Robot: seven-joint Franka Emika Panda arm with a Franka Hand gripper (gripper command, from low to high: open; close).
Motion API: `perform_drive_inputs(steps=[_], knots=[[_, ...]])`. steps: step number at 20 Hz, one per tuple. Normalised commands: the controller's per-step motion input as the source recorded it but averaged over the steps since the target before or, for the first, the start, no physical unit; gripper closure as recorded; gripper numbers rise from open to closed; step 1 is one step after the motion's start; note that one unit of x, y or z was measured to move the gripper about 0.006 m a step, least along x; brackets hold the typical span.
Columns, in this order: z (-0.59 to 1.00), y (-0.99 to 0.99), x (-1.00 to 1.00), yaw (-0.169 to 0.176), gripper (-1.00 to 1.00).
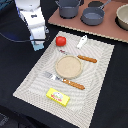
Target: Interact with the objects in diverse but meaningful ways.
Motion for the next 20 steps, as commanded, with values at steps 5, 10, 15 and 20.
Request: perform_drive_inputs(steps=[5,10,15,20], knots=[[0.19,-0.06,0.13,-0.003,1.0],[0.9,-0.55,0.4,-0.034,1.0],[1.0,-0.55,0.51,-0.051,1.0],[0.81,-0.57,0.59,-0.044,1.0]])
